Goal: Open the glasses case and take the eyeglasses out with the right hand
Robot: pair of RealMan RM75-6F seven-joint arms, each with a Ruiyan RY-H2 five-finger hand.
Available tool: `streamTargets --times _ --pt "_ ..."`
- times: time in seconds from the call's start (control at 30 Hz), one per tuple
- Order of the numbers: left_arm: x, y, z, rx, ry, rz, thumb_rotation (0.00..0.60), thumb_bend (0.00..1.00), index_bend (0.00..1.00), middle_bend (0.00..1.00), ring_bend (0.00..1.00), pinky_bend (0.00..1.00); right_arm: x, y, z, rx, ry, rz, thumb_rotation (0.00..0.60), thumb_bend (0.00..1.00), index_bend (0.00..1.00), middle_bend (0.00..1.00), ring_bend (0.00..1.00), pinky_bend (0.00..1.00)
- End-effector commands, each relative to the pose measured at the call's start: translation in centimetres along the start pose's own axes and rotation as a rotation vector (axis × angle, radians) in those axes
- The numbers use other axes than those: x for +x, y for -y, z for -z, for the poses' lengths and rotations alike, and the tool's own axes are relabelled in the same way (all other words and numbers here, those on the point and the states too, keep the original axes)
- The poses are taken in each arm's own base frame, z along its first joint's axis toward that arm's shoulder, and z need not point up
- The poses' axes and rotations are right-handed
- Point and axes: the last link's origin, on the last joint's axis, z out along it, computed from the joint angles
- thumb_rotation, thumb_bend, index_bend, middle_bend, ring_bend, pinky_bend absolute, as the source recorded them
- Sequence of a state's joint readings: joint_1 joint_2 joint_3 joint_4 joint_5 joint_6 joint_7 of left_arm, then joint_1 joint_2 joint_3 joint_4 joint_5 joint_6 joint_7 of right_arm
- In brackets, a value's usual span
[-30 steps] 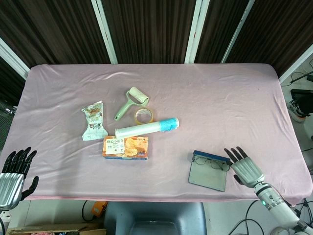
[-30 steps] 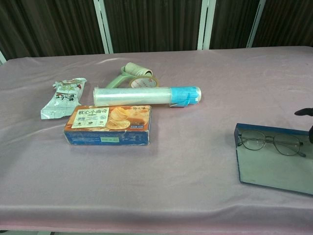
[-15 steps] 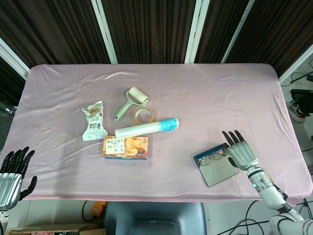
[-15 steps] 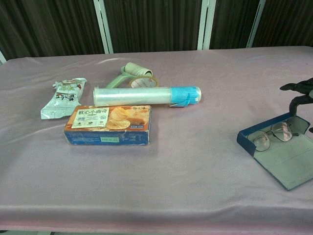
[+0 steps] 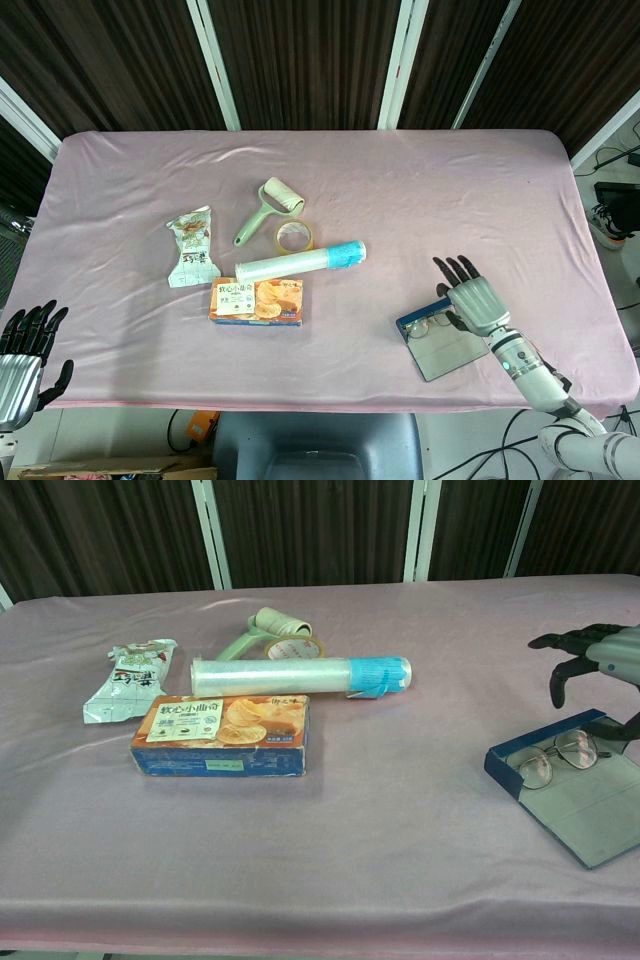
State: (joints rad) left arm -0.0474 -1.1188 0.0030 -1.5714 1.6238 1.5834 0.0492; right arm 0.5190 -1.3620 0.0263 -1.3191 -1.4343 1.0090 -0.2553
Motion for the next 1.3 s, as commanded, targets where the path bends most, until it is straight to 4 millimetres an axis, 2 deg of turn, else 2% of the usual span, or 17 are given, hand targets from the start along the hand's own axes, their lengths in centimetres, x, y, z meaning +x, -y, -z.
streamTargets --times 0.03,0.43,1.3 --pt "0.0 0.0 0.0 0.0 0.0 0.0 0.6 0.42 0.0 0.0 0.0 0.0 -0.1 0.2 -0.2 0.007 0.004 0.008 0.6 0.5 0.54 0.01 0.0 0.0" --pt "0.1 0.1 0.1 -0.001 -0.001 0.003 0.6 0.42 0.0 0.0 0.0 0.0 -1.4 1.7 -1.5 0.026 0.046 0.038 0.6 0.5 0.57 0.01 0.0 0.0" --pt "0.3 0.3 0.1 -0.001 -0.007 0.005 0.6 0.42 0.0 0.0 0.0 0.0 -0.7 2.2 -2.1 0.028 0.025 0.009 0.6 0.53 0.6 0.02 0.0 0.0"
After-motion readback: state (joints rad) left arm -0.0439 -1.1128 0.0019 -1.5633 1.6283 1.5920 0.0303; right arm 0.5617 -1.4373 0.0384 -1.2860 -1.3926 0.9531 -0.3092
